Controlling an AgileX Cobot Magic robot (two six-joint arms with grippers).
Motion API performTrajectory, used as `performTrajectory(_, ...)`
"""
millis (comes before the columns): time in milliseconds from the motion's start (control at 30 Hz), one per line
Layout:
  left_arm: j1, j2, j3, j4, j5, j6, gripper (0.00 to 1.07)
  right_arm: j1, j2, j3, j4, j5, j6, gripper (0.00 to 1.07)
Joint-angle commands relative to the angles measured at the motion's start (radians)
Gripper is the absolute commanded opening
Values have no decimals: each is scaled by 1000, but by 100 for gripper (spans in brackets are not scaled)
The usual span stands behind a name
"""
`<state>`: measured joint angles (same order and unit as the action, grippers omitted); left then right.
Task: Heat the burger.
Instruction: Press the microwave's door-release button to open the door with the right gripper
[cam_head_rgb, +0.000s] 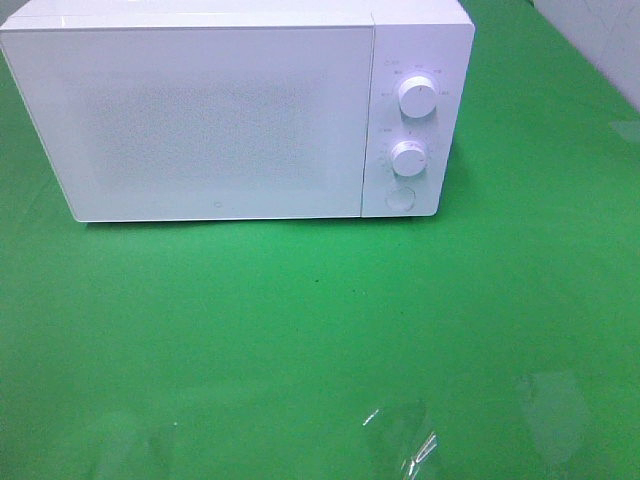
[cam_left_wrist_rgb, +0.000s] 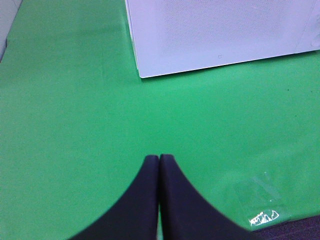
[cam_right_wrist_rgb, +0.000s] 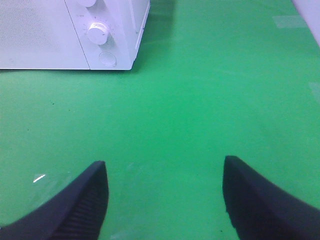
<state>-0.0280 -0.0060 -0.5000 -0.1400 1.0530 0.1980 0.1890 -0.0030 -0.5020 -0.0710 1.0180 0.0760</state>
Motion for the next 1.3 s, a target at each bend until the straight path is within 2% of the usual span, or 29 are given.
performTrajectory(33,4,-8,2,-5,-12,-4,0,-3,-28,3,1,-12,10,62)
performTrajectory(600,4,-8,2,-5,-12,-4,0,-3,-27,3,2,-13,10,62)
performTrajectory(767,4,-8,2,-5,-12,-4,0,-3,26,-21,3,-54,39,59)
performTrajectory(1067,4,-8,2,-5,-12,-4,0,-3,269,-28,0,-339,16,57)
performTrajectory(1100,4,-8,2,-5,-12,-4,0,-3,343,-28,0,-423,16,57)
performTrajectory(1200,4,-8,2,-5,-12,-4,0,-3,410,-28,-4,-504,16,55)
performTrajectory(1300,4,-8,2,-5,-12,-4,0,-3,555,-28,-5,-649,10,52)
